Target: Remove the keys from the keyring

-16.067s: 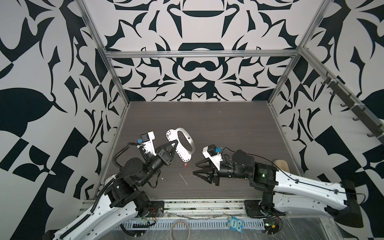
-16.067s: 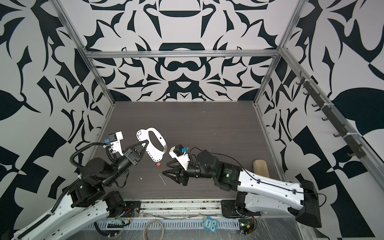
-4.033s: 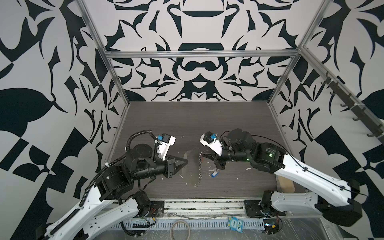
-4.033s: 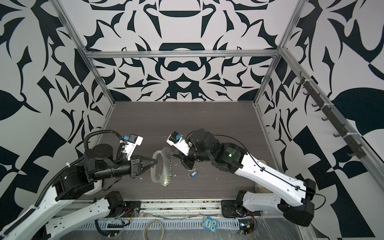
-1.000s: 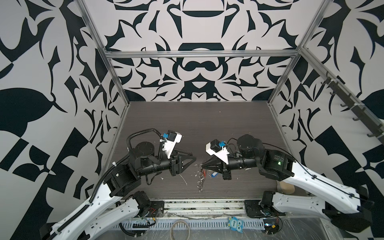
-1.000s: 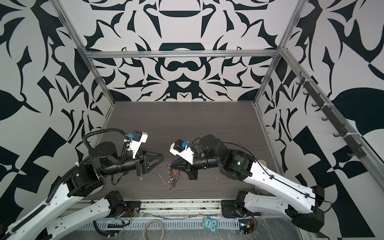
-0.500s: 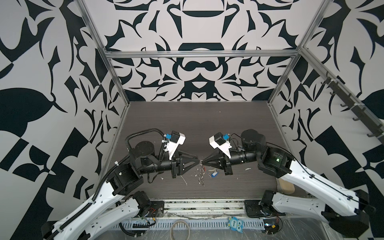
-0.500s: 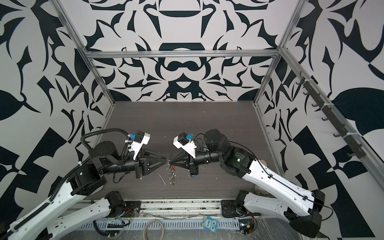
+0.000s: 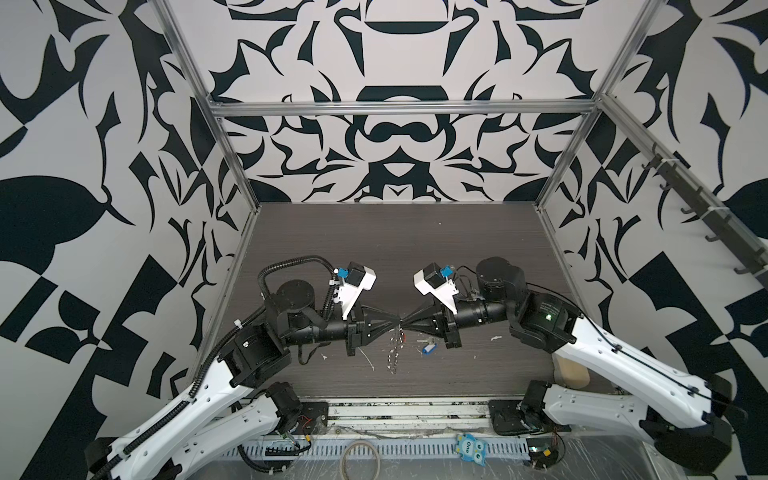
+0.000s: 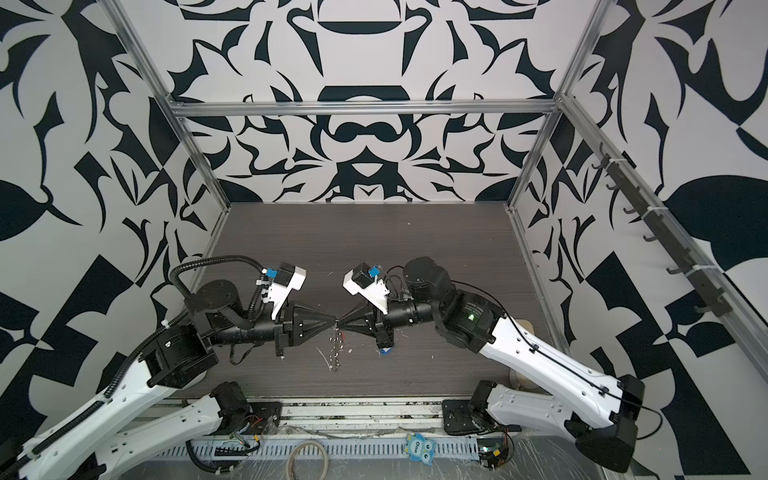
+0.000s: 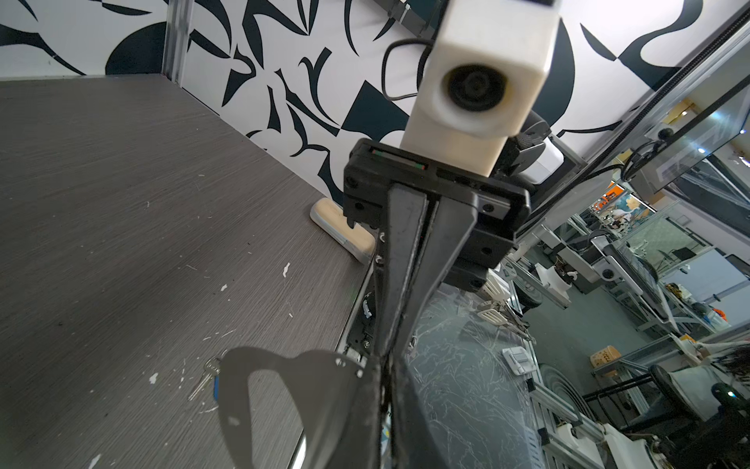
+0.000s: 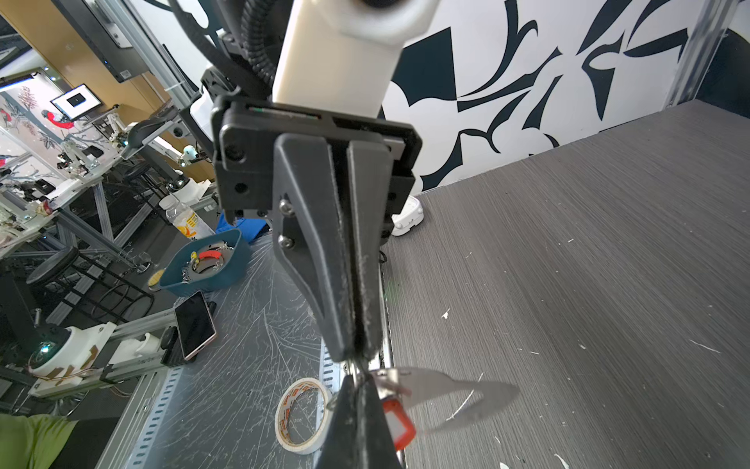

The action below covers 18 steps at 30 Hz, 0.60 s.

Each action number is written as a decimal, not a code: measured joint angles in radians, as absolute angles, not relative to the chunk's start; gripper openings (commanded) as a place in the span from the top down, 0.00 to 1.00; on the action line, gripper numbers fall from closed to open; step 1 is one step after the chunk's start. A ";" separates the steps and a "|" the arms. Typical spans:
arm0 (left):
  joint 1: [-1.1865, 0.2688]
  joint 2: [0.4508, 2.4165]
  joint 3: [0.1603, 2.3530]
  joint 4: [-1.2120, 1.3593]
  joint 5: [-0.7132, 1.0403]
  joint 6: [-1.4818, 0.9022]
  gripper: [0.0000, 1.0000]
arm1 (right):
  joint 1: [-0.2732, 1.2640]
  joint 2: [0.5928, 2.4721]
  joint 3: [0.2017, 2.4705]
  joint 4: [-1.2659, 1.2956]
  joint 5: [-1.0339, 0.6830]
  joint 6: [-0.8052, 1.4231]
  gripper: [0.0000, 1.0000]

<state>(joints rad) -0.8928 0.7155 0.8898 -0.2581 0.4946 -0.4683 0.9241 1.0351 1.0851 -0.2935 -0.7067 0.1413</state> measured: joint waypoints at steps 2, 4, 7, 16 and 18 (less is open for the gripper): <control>-0.893 0.716 0.890 -0.258 0.493 -0.466 0.83 | 0.924 1.035 1.085 -0.294 -0.706 0.144 1.00; -0.894 0.717 0.890 -0.258 0.493 -0.469 0.84 | 0.922 1.035 1.085 -0.294 -0.704 0.147 1.00; -0.893 0.720 0.890 -0.258 0.490 -0.471 0.89 | 0.920 1.035 1.085 -0.294 -0.703 0.151 1.00; -0.932 0.718 0.887 -0.245 0.434 -0.463 1.00 | 0.916 1.034 1.085 -0.292 -0.701 0.183 1.00; -0.942 0.706 0.871 -0.220 0.404 -0.463 1.00 | 0.916 1.030 1.082 -0.282 -0.693 0.192 0.98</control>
<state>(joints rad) -0.9424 0.7059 0.8707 -0.2195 0.4042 -0.4633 0.9157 1.0302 1.0821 -0.2825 -0.6933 0.1921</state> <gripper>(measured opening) 0.048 0.042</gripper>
